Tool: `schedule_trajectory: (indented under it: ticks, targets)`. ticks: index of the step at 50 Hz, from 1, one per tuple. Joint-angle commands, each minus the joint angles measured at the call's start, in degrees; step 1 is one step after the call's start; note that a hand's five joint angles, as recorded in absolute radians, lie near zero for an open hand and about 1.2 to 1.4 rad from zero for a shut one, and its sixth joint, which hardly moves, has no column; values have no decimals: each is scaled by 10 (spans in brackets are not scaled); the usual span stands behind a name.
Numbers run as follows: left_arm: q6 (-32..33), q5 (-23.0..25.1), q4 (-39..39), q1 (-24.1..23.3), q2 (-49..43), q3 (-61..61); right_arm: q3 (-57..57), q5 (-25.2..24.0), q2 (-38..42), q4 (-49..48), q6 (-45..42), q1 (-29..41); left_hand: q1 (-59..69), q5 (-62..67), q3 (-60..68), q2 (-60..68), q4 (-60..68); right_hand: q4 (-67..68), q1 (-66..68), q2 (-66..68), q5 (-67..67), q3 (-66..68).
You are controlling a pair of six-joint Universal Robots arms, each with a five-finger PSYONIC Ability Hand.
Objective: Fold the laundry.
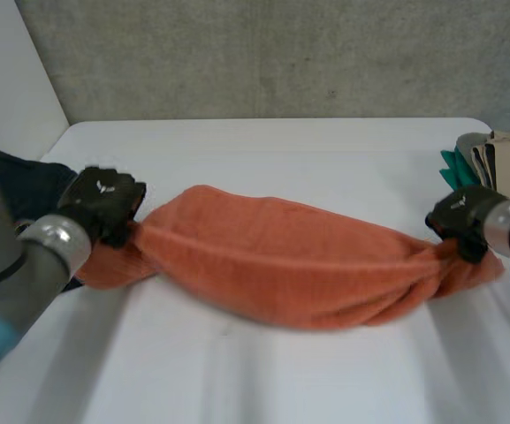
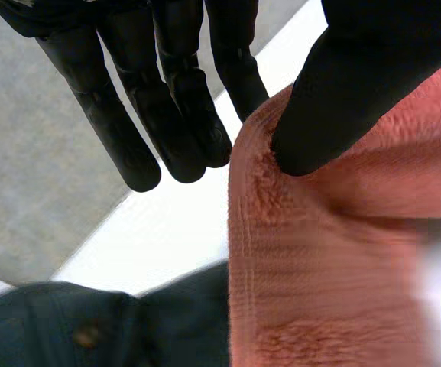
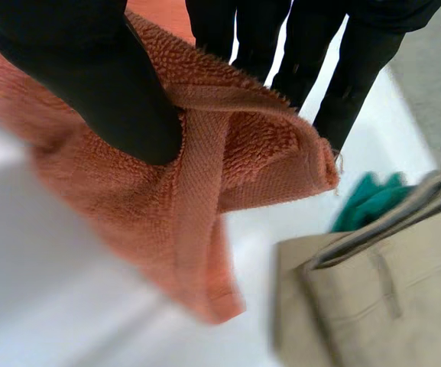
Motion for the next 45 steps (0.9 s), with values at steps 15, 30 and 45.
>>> schedule_trajectory:
  ticks: [15,30,45]
  targets:
    - [-62,-74,127,13,-58,374,-195,-29,15,-433,267,1,150,134,119,117,113,114,183,130,124,122]
    - [-58,-54,188,-13,-72,29,-88,-85,119,-247,170,6,150,134,119,117,113,114,183,130,124,122]
    - [-70,-68,217,-14,-51,-52,87,-55,69,-309,178,1,150,134,119,117,113,-304,-234,-287,-293,-295]
